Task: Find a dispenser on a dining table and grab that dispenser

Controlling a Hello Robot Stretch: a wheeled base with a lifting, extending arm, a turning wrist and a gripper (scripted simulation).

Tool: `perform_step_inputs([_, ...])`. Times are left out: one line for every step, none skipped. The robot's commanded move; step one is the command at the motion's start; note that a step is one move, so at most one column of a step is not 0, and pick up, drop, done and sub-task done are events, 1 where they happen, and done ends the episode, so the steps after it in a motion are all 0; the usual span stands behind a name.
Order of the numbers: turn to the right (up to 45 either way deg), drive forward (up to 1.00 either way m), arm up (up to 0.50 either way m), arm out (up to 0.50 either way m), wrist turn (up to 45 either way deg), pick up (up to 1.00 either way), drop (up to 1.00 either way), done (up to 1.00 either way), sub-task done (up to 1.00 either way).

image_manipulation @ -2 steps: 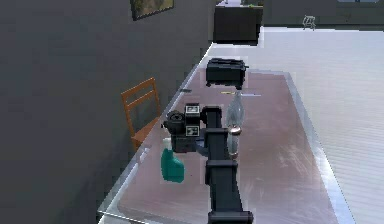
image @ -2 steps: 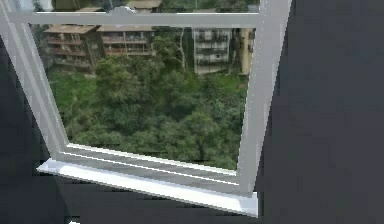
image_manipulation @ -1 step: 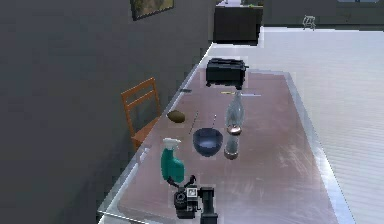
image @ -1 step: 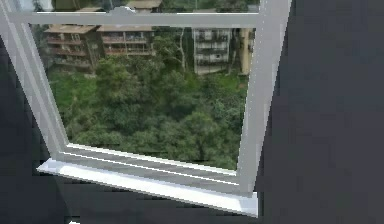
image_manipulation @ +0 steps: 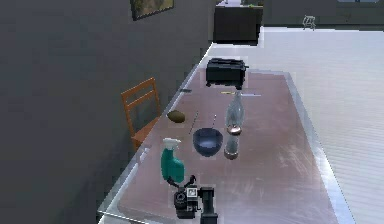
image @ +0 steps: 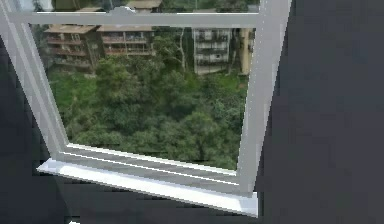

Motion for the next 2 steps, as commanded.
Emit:
perform_step_inputs([0.0, 0.00, 0.10, 0.00, 0.0, 0.00, 0.00, 0.00, 0.00])
perform_step_inputs([0.0, 0.00, 0.00, 0.00, 0.0, 0.00, 0.00, 1.00, 0.00])
